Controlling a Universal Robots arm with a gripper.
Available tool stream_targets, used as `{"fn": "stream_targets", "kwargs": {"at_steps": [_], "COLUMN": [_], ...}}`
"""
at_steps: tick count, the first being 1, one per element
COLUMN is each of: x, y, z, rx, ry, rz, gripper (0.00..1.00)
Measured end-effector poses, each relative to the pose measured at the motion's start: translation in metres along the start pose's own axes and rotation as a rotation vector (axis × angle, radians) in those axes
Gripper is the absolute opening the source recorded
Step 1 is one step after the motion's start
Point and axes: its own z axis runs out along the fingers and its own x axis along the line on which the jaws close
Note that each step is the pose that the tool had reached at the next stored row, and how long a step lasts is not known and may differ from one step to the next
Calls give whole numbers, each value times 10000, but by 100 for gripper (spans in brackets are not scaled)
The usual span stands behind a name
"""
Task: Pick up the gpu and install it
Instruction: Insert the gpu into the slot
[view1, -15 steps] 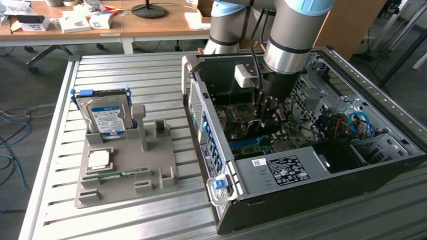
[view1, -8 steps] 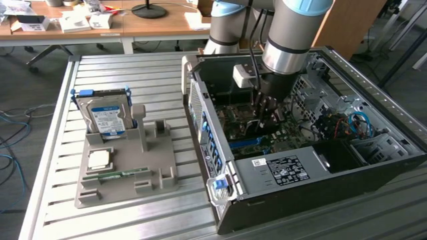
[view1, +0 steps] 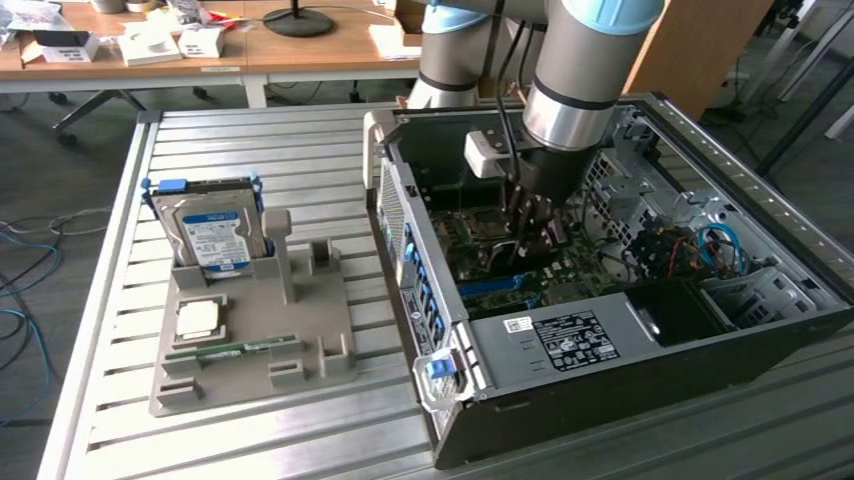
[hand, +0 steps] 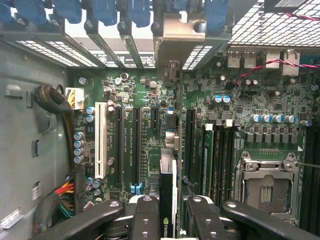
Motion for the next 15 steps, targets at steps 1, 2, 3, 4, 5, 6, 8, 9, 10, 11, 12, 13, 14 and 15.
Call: {"fn": "stream_targets", "kwargs": {"at_steps": [1,2,3,4,5,6,8,9,10,11,12,13,14,15], "x": [0,0,0,0,0,0,0,-1,-1,0,0,0,0,0], "y": [4,8,9,9,9,10,14,21,27,32,34,34,34,34], "z": [4,7,8,8,8,8,8,10,10,10,10,9,9,10], "rx": [1,1,1,0,0,0,1,1,1,0,0,0,0,1], "ry": [-3,-4,-2,-1,-1,-1,-2,-3,-3,-2,-1,0,-1,-1], "rz": [2,3,1,0,0,0,1,2,1,0,1,0,-1,0], "gripper": [26,26,26,26,26,26,26,26,26,26,26,26,26,26]}}
